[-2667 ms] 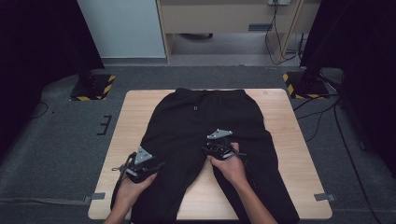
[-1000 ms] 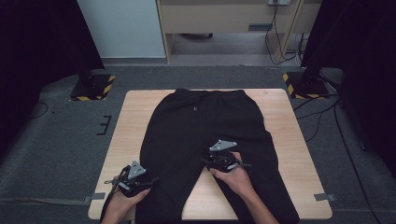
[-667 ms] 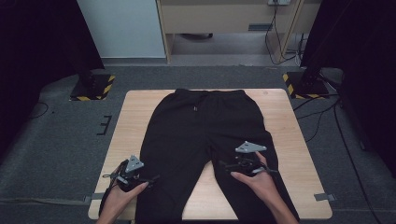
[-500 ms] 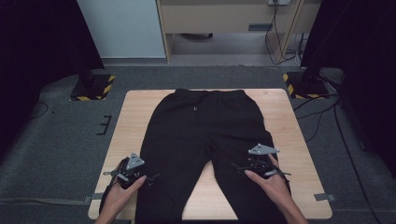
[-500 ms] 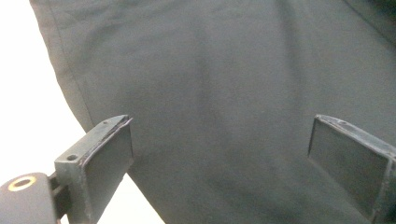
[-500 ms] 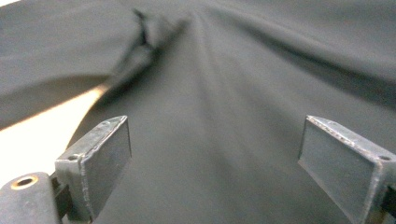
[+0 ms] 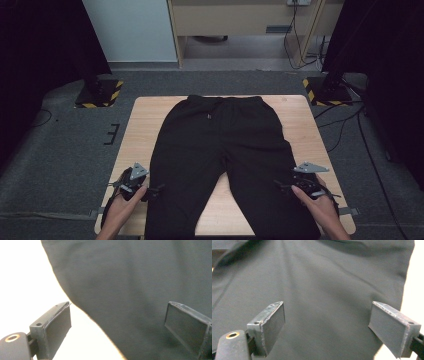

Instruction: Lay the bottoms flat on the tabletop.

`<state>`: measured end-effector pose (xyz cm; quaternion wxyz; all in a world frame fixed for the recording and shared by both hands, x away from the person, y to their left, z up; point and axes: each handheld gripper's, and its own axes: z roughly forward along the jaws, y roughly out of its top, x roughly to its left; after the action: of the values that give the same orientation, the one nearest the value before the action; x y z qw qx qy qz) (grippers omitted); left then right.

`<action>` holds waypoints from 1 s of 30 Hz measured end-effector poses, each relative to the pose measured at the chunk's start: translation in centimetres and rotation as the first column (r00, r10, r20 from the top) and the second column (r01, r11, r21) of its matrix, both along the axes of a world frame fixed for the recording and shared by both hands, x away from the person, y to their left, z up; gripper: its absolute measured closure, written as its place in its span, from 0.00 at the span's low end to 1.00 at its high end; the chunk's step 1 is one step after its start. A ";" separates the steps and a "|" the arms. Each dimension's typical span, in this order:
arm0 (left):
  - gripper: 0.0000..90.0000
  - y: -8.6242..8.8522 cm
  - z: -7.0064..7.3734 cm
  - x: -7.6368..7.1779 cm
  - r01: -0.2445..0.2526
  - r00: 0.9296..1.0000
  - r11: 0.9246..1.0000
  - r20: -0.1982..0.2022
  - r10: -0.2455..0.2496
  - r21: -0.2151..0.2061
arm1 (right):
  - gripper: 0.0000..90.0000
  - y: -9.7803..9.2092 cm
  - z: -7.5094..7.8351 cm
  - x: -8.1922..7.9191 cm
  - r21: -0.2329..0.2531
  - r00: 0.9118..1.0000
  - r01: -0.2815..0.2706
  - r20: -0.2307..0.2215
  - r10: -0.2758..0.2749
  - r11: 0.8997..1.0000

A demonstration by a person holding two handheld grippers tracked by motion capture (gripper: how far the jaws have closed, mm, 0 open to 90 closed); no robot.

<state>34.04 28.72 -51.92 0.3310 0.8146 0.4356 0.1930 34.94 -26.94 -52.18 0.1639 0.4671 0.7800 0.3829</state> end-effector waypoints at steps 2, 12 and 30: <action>0.06 0.6 0.0 0.3 -0.019 1.000 1.000 0.001 0.019 0.007 | 0.17 -0.9 0.0 -0.1 -0.011 1.000 0.020 0.010 -0.019 1.000; 0.06 4.4 -0.4 2.7 -0.150 0.988 0.986 -0.012 0.151 0.069 | 0.16 -5.4 -1.0 1.2 -0.030 0.988 0.155 -0.006 -0.155 0.988; 0.05 5.3 -1.2 6.3 -0.233 0.972 0.972 -0.011 0.234 0.041 | 0.12 -7.7 -1.5 4.9 -0.025 0.951 0.308 -0.005 -0.308 0.951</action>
<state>40.38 34.04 -53.14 0.2863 0.7657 0.5269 0.2326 39.81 -34.67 -53.72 0.2238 0.5827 0.7028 0.3412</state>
